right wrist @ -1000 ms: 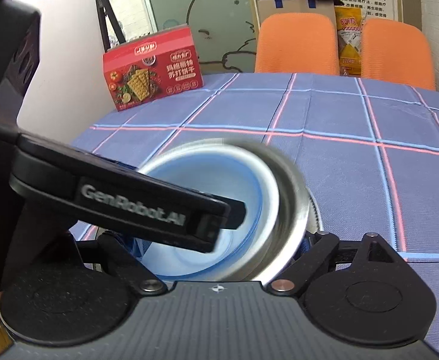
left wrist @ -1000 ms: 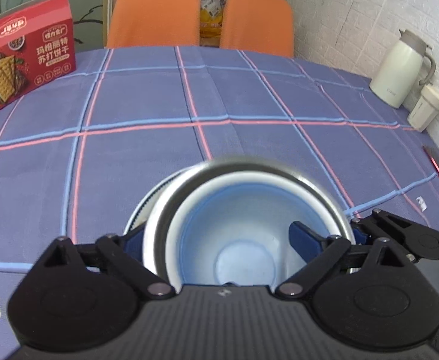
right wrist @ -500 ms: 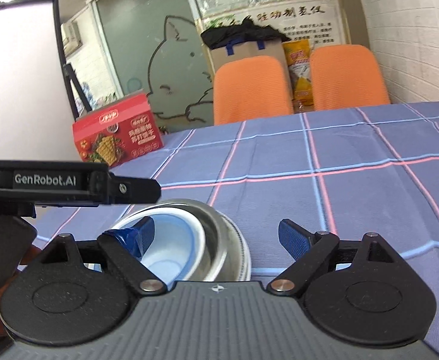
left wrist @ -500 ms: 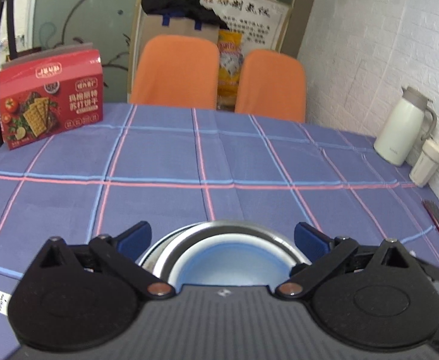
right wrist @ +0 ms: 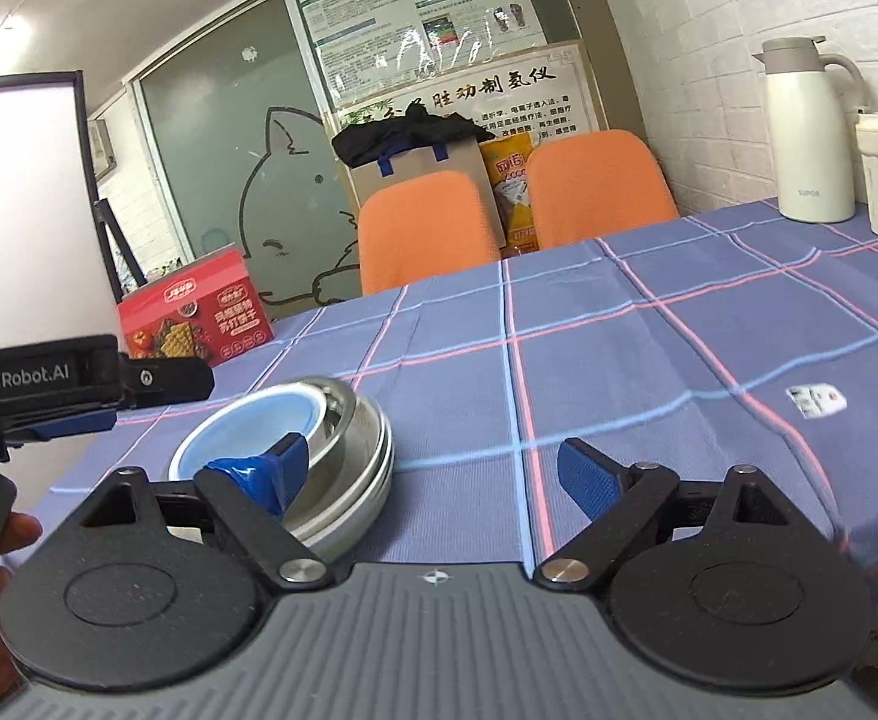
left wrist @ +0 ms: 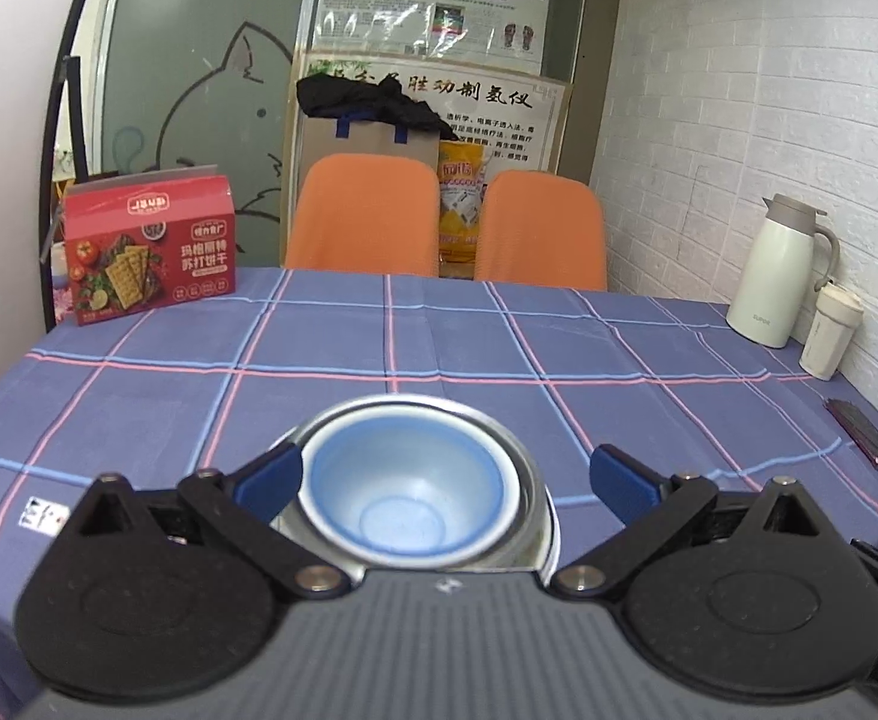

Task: Organize plates and bowls
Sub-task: 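Carry the nested steel bowl onto the plate stack and lower it, then open the left tool and pull it back from the stack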

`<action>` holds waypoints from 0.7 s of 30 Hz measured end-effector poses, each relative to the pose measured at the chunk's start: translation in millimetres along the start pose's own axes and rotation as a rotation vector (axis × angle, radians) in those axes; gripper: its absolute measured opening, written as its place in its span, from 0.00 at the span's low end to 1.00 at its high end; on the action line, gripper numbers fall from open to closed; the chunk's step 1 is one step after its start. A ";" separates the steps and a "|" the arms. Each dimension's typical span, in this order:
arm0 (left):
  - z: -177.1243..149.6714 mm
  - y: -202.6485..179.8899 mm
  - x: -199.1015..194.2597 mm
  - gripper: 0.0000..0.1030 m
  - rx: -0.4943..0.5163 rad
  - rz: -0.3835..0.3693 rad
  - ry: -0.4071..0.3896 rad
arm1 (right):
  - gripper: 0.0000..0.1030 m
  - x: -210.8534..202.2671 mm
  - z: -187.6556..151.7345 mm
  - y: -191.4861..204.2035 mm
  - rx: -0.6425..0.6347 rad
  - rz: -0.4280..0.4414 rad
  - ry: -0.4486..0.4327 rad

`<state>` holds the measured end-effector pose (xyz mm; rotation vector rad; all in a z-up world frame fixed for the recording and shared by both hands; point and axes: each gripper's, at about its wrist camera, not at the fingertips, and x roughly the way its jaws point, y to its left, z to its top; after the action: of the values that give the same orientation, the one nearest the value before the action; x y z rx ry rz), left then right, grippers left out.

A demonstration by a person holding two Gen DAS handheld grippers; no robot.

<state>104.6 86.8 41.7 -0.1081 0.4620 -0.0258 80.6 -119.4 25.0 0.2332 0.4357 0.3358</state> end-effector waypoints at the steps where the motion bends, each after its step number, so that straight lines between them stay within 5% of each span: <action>1: -5.9 -2.7 -5.4 0.98 0.005 0.007 -0.005 | 0.75 -3.6 -4.2 0.1 -0.001 0.007 0.002; 7: -31.4 -23.4 -36.8 0.98 0.046 0.007 -0.029 | 0.75 -41.8 -25.2 -4.3 -0.020 0.027 -0.046; 21: -82.5 -74.3 -108.0 0.99 0.249 0.036 -0.155 | 0.76 -124.4 -51.1 -16.5 -0.008 -0.152 -0.216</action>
<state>-28.9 10.2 24.4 0.1417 0.3029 -0.0391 -44.1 -172.5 21.4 0.2245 0.2368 0.1605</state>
